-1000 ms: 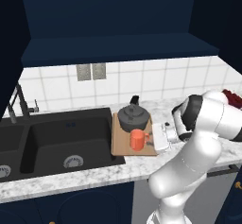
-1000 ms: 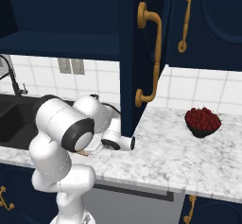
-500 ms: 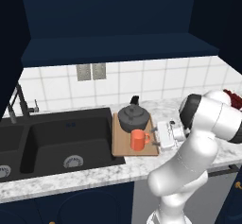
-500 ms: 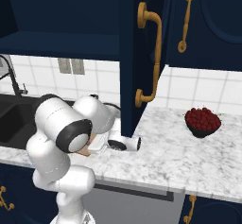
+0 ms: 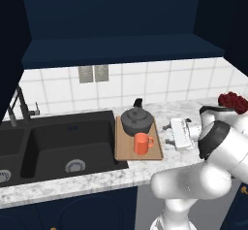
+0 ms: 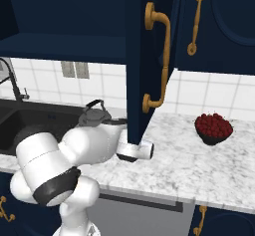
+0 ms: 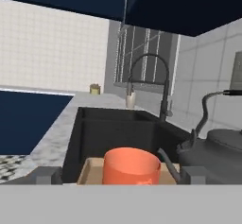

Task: Pick the kettle from the counter and place it on the tray. Then pick the mug from the cabinet and place it on the tray. Then close the cabinet doors.

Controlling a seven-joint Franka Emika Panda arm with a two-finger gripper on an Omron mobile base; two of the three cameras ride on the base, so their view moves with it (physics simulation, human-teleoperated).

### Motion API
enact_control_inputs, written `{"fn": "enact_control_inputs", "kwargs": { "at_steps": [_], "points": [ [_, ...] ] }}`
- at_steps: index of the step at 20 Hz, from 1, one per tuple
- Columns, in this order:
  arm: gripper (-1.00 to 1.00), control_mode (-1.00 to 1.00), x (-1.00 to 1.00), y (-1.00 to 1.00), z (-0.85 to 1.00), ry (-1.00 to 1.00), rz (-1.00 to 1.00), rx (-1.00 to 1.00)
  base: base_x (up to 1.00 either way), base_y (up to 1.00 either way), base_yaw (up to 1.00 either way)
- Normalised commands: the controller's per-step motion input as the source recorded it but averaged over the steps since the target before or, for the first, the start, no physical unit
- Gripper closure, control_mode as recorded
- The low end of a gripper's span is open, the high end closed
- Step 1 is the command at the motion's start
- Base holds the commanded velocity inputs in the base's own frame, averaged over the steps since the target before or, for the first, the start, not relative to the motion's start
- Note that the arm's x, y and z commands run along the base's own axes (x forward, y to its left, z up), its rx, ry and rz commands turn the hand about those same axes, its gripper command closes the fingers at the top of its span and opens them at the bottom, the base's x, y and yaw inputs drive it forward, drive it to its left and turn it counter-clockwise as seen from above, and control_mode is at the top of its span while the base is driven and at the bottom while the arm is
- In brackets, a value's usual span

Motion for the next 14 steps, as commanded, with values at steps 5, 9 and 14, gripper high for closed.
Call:
{"fn": "enact_control_inputs", "kwargs": {
  "at_steps": [5, 9, 14],
  "points": [
    [-1.00, -1.00, -0.54, -0.13, 0.68, -0.07, -0.11, 0.00, 0.00, 0.00, 0.00],
    [-1.00, -1.00, -0.47, -0.28, 0.56, -0.01, -0.11, 0.00, 0.00, 0.00, 0.00],
    [-1.00, -1.00, -0.41, -0.48, 0.35, 0.00, -0.12, 0.00, 0.00, 0.00, 0.00]
  ]
}}
